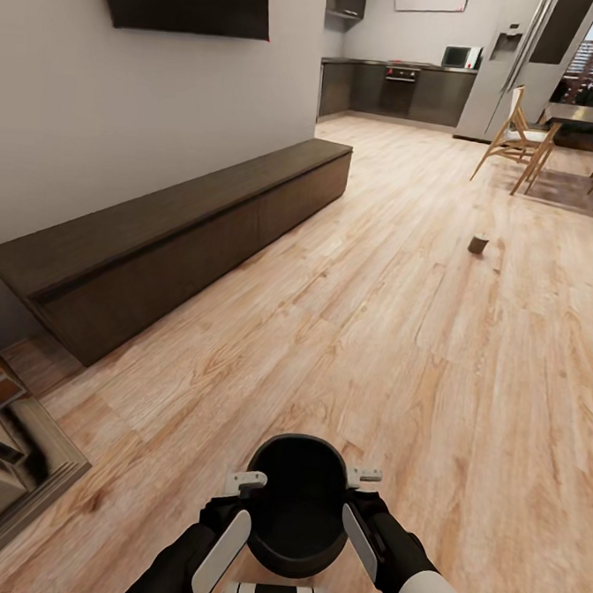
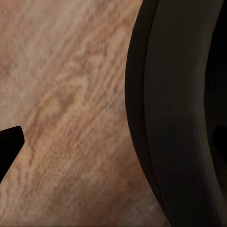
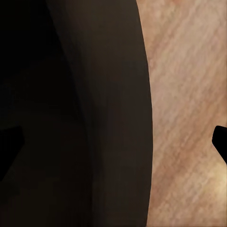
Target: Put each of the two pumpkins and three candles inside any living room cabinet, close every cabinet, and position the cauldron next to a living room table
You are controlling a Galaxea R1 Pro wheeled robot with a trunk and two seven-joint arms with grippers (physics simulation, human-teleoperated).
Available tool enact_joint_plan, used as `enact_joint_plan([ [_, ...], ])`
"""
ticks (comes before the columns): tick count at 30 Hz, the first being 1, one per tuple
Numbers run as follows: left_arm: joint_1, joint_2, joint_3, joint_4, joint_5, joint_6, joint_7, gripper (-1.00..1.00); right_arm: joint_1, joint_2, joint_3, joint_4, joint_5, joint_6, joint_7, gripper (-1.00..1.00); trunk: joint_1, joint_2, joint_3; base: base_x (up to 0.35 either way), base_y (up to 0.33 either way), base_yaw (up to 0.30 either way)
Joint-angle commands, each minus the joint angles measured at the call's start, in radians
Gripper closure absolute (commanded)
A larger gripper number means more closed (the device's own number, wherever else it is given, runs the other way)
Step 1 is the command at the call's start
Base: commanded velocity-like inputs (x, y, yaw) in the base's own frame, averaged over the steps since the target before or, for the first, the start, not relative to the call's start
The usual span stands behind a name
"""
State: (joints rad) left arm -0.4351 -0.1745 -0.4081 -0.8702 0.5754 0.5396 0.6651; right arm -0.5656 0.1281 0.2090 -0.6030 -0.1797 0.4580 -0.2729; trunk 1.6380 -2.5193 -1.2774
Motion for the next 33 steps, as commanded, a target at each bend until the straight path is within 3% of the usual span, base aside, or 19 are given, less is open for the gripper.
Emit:
enact_joint_plan([
  [1, -0.001, 0.0, -0.001, -0.001, 0.008, 0.002, 0.008, -1.0, 0.0, -0.001, 0.006, -0.001, -0.011, 0.004, -0.009, -1.0, 0.0, 0.0, -0.001, 0.0, 0.0, 0.0],
  [24, -0.001, 0.0, -0.001, 0.0, 0.008, 0.003, 0.008, -1.0, 0.0, -0.001, 0.006, 0.0, 0.001, 0.004, -0.011, -1.0, 0.0, 0.0, -0.001, 0.0, 0.0, 0.0],
  [25, -0.001, 0.0, -0.001, 0.0, 0.008, 0.003, 0.009, 1.0, 0.0, -0.001, 0.005, 0.001, 0.008, 0.005, -0.011, 1.0, 0.0, 0.0, -0.001, 0.0, 0.0, 0.0],
  [33, -0.001, 0.0, -0.001, 0.0, 0.008, 0.003, 0.01, 1.0, 0.0, -0.001, 0.004, 0.002, 0.023, 0.007, -0.012, 1.0, 0.0, 0.0, -0.001, 0.0, 0.0, 0.0],
])
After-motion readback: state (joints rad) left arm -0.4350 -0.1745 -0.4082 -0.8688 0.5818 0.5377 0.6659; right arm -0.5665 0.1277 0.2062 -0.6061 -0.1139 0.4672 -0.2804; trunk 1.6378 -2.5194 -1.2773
